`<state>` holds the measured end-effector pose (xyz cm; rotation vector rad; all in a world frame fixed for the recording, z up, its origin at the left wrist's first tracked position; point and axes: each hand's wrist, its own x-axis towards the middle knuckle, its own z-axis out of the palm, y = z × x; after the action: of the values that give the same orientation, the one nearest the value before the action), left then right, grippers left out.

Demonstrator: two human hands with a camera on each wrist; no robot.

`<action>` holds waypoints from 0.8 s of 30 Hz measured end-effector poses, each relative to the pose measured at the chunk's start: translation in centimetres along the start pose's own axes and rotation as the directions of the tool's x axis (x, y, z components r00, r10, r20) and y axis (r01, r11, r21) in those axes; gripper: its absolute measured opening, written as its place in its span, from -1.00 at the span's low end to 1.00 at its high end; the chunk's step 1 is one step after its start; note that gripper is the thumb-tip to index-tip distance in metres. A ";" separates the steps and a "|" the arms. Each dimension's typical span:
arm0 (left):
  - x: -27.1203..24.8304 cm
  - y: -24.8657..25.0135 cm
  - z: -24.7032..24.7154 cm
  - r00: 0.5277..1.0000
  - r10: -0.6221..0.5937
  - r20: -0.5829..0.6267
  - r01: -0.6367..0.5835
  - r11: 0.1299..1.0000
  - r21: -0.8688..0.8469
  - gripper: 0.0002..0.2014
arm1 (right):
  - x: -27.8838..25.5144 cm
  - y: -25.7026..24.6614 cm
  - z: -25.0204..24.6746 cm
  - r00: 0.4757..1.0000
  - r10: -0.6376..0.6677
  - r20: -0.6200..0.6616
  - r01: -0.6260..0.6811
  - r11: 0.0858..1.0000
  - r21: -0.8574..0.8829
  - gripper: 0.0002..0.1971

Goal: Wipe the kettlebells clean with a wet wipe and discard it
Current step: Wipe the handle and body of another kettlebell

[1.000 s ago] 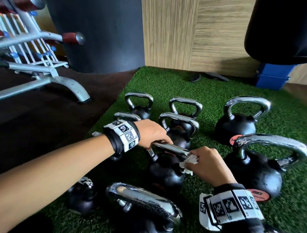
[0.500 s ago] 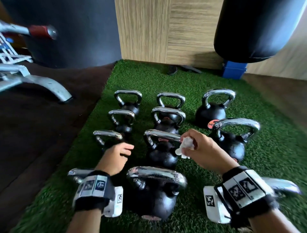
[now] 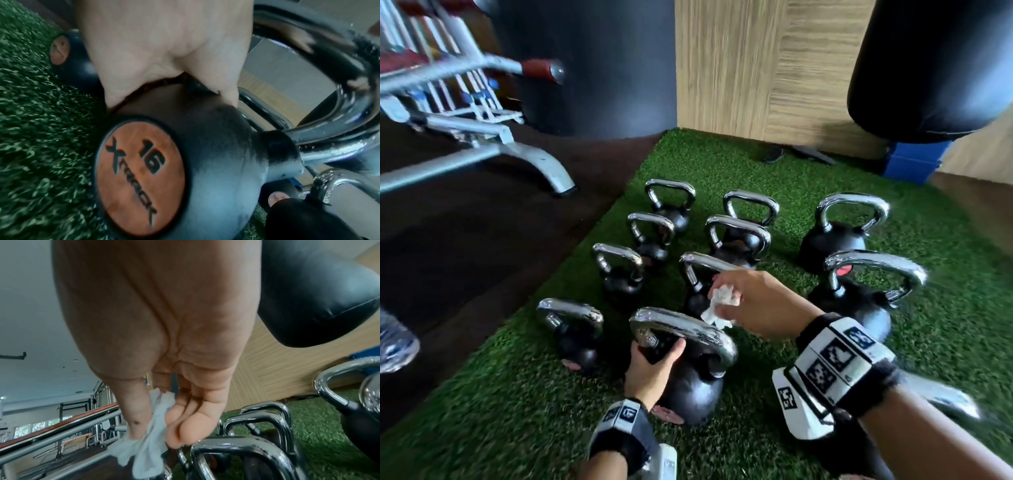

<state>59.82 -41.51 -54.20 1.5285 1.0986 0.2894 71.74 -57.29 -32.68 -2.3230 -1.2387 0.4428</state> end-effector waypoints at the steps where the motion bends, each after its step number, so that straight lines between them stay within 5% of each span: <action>1: -0.1 -0.2 0.3 1.000 0.001 -0.014 -0.002 1.000 -0.025 -0.07 | 0.0 0.1 0.2 1.000 0.004 -0.005 -0.004 1.000 0.014 -0.71; 5: -0.1 -0.1 0.8 0.999 -0.010 -0.035 0.010 1.000 -0.010 0.00 | -0.2 0.3 2.3 1.000 0.009 -0.025 -0.007 0.996 0.090 -0.59; 10: 0.0 0.1 0.7 0.998 -0.023 -0.059 0.028 0.996 0.082 0.16 | 0.0 0.2 4.2 0.994 -0.007 -0.107 0.019 0.994 0.112 -0.73; 19: 0.5 0.0 0.9 0.991 -0.062 -0.115 0.082 0.981 0.178 0.06 | 1.7 -2.1 5.4 0.983 -0.003 -0.184 0.009 0.999 0.035 -0.84; 24: 0.8 -0.1 0.6 0.995 -0.053 -0.082 0.067 0.982 0.175 0.30 | 1.5 -2.2 5.5 0.982 -0.003 -0.190 -0.001 1.000 -0.022 -0.87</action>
<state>60.58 -41.31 -54.78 1.6494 1.2566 0.2145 68.34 -53.53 -36.21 -2.3215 -1.1576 0.2015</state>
